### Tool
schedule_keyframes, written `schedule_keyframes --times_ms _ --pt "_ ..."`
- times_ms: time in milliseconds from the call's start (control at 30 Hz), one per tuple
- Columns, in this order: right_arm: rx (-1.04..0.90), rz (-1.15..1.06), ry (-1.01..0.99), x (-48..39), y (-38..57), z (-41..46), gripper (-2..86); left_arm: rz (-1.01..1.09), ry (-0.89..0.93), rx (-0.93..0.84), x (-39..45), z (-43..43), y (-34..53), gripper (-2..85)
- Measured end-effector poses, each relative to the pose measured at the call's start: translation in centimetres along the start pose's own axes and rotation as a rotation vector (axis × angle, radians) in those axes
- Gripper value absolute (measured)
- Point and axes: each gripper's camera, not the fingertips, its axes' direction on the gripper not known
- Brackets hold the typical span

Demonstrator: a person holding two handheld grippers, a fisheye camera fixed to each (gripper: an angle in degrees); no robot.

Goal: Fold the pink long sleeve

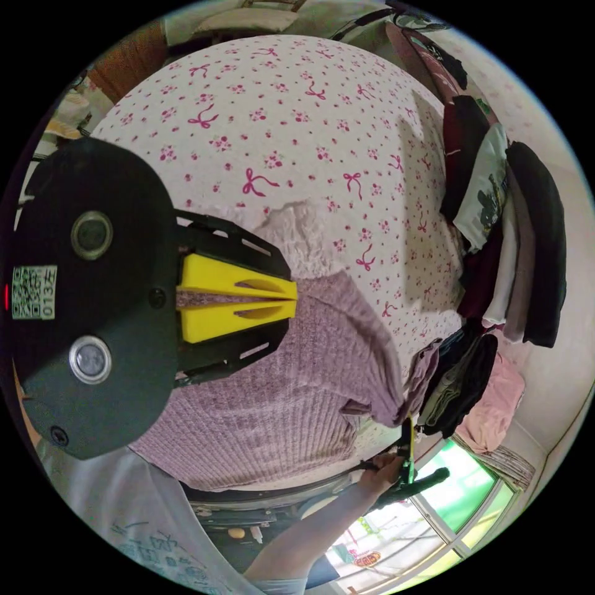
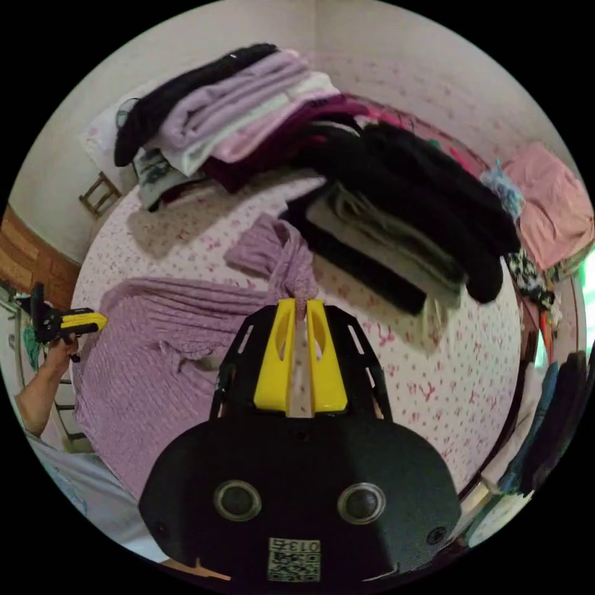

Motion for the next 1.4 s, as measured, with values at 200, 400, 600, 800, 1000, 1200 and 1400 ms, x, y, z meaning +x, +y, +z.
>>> schedule_keyframes --times_ms 200,400,600,800,1000,1200,1400 --pt "-0.025 0.132 -0.004 3.6 4.4 0.2 7.5 0.051 -0.014 -0.039 0.4 -0.4 -2.0 0.5" --pt "0.060 0.011 0.028 2.3 1.0 -2.8 10.4 0.151 -0.052 0.097 2.8 -3.0 -6.1 7.1" --pt "-0.179 -0.166 0.125 -0.7 -4.7 1.7 5.4 0.286 -0.063 -0.128 5.8 3.7 -12.2 10.1" --pt "0.000 -0.413 0.207 -2.7 -6.7 -2.6 2.7 0.359 -0.176 -0.167 7.5 5.1 -13.3 0.8" --pt "0.439 -0.271 0.328 -1.8 -9.0 -9.1 4.9 0.060 -0.259 0.008 3.9 3.4 -10.7 0.3" --pt "0.310 -0.203 0.271 1.8 -7.5 -8.5 3.7 -0.103 -0.118 -0.006 0.6 5.2 -10.0 1.8" --pt "0.312 -0.120 0.223 7.9 3.6 -13.7 2.4 -0.099 -0.129 0.145 1.4 3.5 -7.6 5.3"
